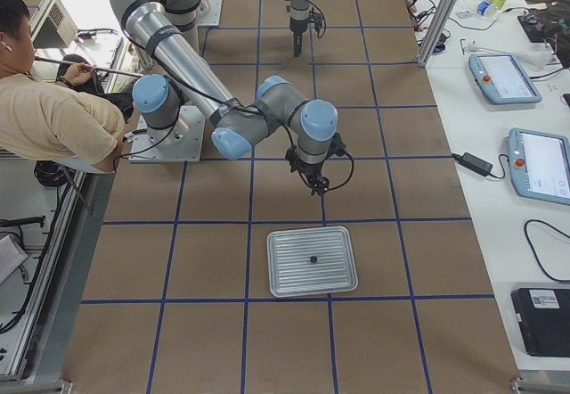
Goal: Place bearing gear from tray to pile
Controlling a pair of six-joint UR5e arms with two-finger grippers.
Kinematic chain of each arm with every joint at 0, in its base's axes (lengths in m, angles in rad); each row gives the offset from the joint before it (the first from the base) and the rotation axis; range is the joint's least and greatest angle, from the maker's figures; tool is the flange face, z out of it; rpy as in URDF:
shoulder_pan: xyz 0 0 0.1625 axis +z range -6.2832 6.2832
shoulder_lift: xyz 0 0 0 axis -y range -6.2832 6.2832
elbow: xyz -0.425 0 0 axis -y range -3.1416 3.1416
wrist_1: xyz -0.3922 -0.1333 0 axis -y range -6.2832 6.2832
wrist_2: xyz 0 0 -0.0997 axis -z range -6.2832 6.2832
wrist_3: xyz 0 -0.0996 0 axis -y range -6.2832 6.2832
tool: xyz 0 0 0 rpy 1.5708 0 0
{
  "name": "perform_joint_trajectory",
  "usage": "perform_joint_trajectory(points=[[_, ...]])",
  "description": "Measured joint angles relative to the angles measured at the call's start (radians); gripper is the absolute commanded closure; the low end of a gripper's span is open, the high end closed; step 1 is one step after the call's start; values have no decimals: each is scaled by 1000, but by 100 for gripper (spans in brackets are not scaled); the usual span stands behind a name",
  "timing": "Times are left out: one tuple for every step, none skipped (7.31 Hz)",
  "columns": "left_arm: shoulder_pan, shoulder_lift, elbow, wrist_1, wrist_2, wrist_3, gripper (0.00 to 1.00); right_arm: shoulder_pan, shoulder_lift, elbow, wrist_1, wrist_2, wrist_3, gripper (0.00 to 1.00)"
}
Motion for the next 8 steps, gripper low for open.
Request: perform_joint_trajectory(points=[[0, 0, 1, 5, 0, 0, 100, -43, 38, -2, -71, -6, -65, 0], [0, 4, 3, 8, 1, 2, 100, -71, 89, -13, -149, -19, -116, 0], [4, 15, 8, 8, 1, 7, 100, -85, 139, -41, -192, -32, -140, 0], [21, 33, 20, 2, -1, 21, 100, -91, 192, -83, -210, -40, -148, 0], [53, 51, 31, -12, -5, 44, 100, -93, 239, -121, -216, -42, -151, 0], [96, 72, 35, -45, -6, 95, 100, -93, 282, -156, -218, -43, -152, 0], [147, 96, 36, -92, -2, 175, 100, -94, 309, -176, -219, -43, -152, 0], [213, 123, 36, -145, 1, 268, 100, -94, 326, -185, -219, -42, -149, 2]])
